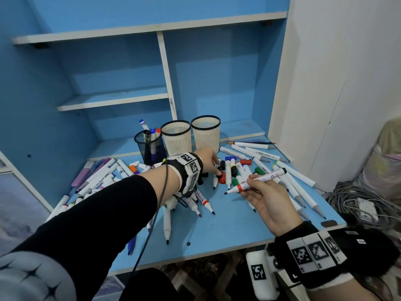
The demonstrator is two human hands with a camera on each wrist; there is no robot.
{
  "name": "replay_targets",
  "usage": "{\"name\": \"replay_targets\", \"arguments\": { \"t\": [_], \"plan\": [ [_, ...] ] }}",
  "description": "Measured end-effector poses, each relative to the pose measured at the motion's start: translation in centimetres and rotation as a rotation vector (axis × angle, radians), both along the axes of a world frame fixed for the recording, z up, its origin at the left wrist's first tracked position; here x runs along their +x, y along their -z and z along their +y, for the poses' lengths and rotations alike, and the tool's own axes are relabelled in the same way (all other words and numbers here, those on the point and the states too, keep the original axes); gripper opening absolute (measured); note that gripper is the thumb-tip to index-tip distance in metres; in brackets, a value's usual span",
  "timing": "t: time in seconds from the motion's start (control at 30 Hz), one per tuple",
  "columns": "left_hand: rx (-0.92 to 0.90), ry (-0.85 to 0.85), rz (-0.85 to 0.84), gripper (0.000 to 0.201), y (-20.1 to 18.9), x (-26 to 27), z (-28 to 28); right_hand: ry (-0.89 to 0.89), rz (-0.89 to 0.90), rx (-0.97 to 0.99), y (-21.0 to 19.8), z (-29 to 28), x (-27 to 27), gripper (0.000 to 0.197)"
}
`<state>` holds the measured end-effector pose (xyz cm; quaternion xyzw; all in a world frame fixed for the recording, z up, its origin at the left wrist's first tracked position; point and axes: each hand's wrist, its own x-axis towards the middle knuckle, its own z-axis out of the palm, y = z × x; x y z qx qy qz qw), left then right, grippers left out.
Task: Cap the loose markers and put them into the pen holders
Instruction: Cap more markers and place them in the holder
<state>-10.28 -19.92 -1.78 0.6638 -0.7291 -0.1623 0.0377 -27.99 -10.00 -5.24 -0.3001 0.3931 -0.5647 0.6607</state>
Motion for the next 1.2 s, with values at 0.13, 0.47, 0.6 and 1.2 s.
{"name": "replay_targets", "arguments": {
  "t": [0.13,0.47,0.6,1.2],
  "plan": [
    [0.039,0.013,-0.039,0.039,0.1,-0.8,-0.4,0.001,0.011,0.002,-0.1,0.0,0.0,0.007],
    [-0.070,-0.004,0.241,0.026,-0.3,0.3,1.5,0.019,0.001,-0.016,-0.3,0.0,-0.4,0.007],
    [-0.043,0.013,0.314,0.024,-0.8,1.0,2.8,0.020,-0.002,-0.019,-0.5,0.4,0.0,0.008],
    [-0.046,-0.013,0.120,0.018,-1.2,2.0,5.9,0.057,-0.017,-0.125,-2.6,2.1,0.0,0.012]
  ]
}}
